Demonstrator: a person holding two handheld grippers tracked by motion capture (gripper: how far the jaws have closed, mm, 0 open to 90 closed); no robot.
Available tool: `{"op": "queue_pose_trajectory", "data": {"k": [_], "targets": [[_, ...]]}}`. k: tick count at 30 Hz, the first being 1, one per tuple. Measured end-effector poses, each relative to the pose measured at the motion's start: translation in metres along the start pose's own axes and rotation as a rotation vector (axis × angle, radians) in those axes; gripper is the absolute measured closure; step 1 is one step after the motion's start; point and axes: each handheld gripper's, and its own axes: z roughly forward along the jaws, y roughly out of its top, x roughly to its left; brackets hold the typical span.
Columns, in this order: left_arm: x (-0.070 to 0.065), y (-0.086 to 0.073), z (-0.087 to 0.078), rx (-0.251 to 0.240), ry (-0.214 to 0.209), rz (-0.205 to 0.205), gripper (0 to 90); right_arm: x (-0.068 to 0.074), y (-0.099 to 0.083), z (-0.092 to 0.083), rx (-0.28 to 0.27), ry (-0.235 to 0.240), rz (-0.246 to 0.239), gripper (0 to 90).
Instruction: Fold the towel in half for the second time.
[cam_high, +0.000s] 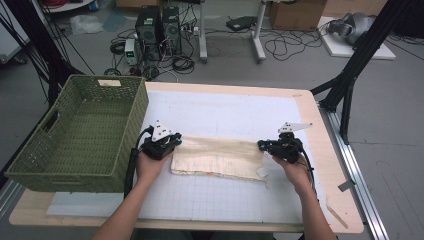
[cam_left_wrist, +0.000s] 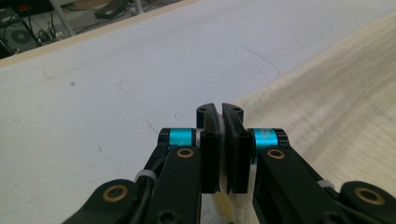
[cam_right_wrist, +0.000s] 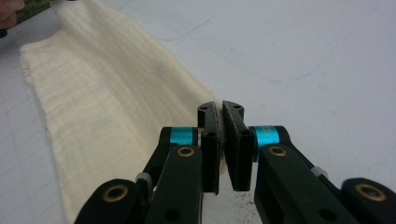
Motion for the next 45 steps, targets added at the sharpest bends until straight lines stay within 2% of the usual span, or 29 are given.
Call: {"op": "queue_pose_trajectory", "data": {"k": [4,8,11,15,29,39,43,45], "targets": [[-0.001,-0.001,-0.007,-0.018,-0.003,0.003,85.1,0.006,-0.001,-0.005,-0.023,0.02,-0.009,85.3],[-0.005,-0.003,-0.016,-0.046,-0.007,0.024,84.9,0.015,-0.002,-0.011,-0.037,0.026,-0.044,85.1],[-0.008,-0.008,-0.02,-0.036,-0.017,0.03,84.9,0.019,-0.007,-0.013,-0.03,0.043,-0.047,84.9],[-0.012,-0.013,-0.026,-0.046,-0.023,0.04,84.8,0.025,-0.013,-0.015,-0.016,0.055,-0.059,84.6],[-0.021,-0.024,-0.041,-0.041,-0.074,0.029,84.2,0.034,-0.029,-0.019,0.009,0.075,-0.074,83.8],[-0.027,-0.035,-0.048,0.023,-0.122,0.048,83.7,0.038,-0.041,-0.018,0.039,0.092,-0.063,80.3],[-0.028,-0.038,-0.047,0.054,-0.139,0.061,83.1,0.038,-0.039,-0.022,0.017,0.112,-0.055,71.8],[-0.027,-0.037,-0.047,0.054,-0.141,0.063,83.0,0.038,-0.034,-0.026,-0.012,0.123,-0.046,68.1]]}}
